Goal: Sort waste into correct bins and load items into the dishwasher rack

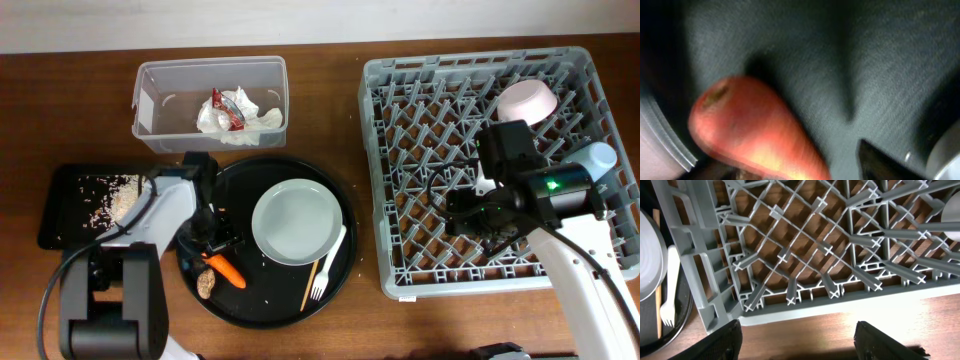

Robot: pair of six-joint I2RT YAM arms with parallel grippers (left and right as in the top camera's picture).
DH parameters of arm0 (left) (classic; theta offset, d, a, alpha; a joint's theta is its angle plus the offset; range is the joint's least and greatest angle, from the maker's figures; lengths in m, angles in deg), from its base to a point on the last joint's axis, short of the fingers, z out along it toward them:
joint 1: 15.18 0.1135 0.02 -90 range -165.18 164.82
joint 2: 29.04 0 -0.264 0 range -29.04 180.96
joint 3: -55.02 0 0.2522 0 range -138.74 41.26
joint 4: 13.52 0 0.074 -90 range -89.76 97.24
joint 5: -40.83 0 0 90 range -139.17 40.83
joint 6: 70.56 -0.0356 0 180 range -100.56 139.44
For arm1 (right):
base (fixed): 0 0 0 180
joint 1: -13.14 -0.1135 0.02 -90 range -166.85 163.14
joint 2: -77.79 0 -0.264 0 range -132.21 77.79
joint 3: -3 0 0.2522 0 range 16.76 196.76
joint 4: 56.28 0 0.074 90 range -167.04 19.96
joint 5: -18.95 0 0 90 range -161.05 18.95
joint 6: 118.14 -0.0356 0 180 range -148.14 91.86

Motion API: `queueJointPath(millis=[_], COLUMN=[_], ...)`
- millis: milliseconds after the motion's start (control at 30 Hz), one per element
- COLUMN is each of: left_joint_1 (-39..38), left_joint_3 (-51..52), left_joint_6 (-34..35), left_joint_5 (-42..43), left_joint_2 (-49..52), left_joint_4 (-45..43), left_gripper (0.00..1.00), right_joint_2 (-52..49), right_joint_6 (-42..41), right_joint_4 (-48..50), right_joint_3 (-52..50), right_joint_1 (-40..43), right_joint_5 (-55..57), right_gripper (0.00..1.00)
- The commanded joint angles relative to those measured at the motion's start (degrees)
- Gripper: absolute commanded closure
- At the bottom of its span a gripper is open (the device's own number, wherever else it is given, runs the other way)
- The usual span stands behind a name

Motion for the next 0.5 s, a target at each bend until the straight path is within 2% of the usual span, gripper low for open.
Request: queueJointPath(millis=[0,33,67,167,200,300,433,467], left_joint_1=[0.1,-0.2,-0.1,1.4,2.0,5.1,15.7,19.1], left_joint_3=[2.4,2.4,2.1,-3.1,-6.1,-15.2,-19.5,-19.5], left_joint_6=[-0.8,-1.7,-1.8,-2.4,-3.4,-4.2,-4.2,-4.2], left_joint_5=[3.8,3.7,3.1,-3.1,-4.9,-7.1,-8.9,-8.9], left_joint_2=[-0.4,-0.4,-0.4,-1.6,-2.4,-6.2,-7.6,-7.3], left_joint_4=[-2.2,-2.2,-2.1,2.0,4.0,7.7,5.3,3.5], left_gripper=[0.39,0.48,0.62,0.84,0.88,0.88,0.92,0.96], right_joint_2=[0.4,0.4,0.4,0.4,0.4,0.4,0.4,0.4], right_joint_6=[-0.1,-0.1,-0.1,-0.1,-0.1,-0.1,-0.1,-0.1], right_joint_4=[-0.1,-0.1,-0.2,-0.2,-0.2,-0.3,-0.3,-0.5], right_joint_3=[0.7,0.7,0.7,0.7,0.7,0.7,0.7,0.7], right_joint_1=[0.2,0.2,0.2,0.2,0.2,0.2,0.2,0.2], right_joint_5=[0.7,0.7,0.7,0.7,0.7,0.7,0.7,0.7], right_gripper=[0.24,0.25,0.24,0.24,0.24,0.24,0.24,0.24])
